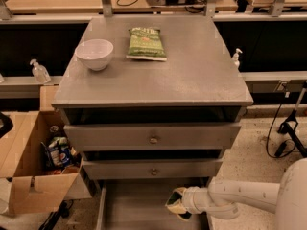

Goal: Pick sponge from bottom drawer and place on counter

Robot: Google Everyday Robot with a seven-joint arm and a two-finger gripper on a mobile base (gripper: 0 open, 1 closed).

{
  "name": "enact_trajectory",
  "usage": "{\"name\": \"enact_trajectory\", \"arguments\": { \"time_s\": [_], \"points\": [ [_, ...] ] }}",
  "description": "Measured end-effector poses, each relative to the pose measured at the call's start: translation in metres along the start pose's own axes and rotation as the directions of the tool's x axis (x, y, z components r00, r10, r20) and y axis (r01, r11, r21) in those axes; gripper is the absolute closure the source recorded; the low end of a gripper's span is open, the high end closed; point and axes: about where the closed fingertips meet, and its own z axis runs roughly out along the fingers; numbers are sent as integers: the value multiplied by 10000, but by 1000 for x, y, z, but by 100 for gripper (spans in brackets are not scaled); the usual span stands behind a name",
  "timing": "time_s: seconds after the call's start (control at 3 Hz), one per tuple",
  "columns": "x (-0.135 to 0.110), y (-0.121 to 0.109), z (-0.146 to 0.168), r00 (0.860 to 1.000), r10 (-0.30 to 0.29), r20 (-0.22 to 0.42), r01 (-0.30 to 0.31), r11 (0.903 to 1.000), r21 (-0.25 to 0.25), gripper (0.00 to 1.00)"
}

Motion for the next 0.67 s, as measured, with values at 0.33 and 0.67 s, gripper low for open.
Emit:
{"name": "enact_trajectory", "arguments": {
  "time_s": [0.33, 0.67],
  "points": [
    [-6, -23, -69, 9997, -59, 234, 60, 10000, -38, 100],
    [-23, -32, -127, 9997, -23, 241, 24, 10000, -75, 100]
  ]
}}
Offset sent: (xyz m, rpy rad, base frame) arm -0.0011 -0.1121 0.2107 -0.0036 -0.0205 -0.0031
